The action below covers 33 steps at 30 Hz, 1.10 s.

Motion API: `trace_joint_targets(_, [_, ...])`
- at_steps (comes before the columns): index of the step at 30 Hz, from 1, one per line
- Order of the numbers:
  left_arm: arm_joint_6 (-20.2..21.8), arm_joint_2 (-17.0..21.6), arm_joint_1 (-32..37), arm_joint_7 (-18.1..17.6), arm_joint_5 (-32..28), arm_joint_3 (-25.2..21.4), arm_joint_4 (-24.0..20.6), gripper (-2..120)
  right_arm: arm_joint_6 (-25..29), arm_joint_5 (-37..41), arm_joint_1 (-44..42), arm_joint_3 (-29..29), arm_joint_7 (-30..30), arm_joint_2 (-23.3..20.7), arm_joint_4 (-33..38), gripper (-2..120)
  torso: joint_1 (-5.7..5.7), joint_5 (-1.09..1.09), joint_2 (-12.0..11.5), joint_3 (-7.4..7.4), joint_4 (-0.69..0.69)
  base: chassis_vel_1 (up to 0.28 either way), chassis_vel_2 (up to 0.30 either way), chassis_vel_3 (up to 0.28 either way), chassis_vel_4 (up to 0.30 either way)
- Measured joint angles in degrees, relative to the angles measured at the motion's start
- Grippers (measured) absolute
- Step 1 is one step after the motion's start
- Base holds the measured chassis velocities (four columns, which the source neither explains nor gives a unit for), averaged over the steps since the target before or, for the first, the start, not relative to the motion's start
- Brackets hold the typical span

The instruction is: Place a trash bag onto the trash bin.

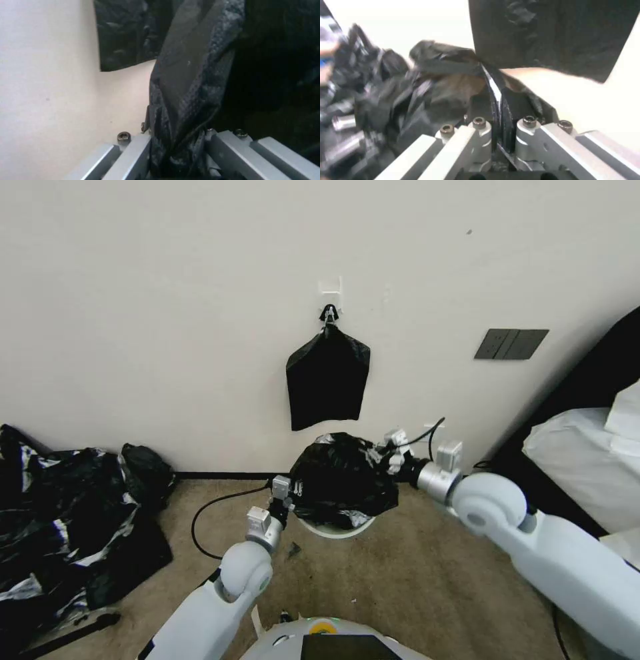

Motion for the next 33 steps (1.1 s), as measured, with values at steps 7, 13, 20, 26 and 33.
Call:
trace_joint_targets(7, [-2.16, 0.18, 2.74, 2.9, 0.26, -1.21, -0.68, 3, -2.78, 11.38, 2.26, 0.9, 2.03, 0.14, -5.99, 5, 0.0, 0.0, 0.0, 0.0, 0.0, 0.0, 0.0, 0.0, 0.0])
trace_joint_targets(13, [-3.96, -0.17, 3.53, 4.73, -0.4, -1.91, -0.87, 3, -4.45, 13.58, 2.02, 1.26, 1.13, -0.01, -10.23, 5, 0.0, 0.0, 0.0, 0.0, -0.01, 0.0, 0.0, 0.0, 0.0])
trace_joint_targets(20, [-6.48, -0.38, 4.0, 7.75, -3.18, -2.83, -1.19, 3, -4.92, 10.73, 0.82, 0.73, -2.74, 0.65, -14.53, 5, 0.0, 0.0, 0.0, 0.0, -0.01, 0.0, 0.0, 0.0, 0.0])
trace_joint_targets(26, [-7.49, -0.58, 4.33, 9.89, -4.21, -2.81, -1.43, 3, -4.02, 7.51, 1.44, -0.49, -6.04, 2.71, -17.37, 5, 0.0, 0.0, 0.0, 0.0, 0.0, 0.0, 0.0, 0.0, 0.0])
trace_joint_targets(33, [-7.83, -0.69, 5.12, 10.54, -5.19, -2.88, -1.92, 3, -3.27, 3.55, 1.15, -0.9, -9.86, 3.93, -19.66, 8, 0.0, 0.0, 0.0, 0.0, 0.0, 0.0, 0.0, 0.0, 0.0])
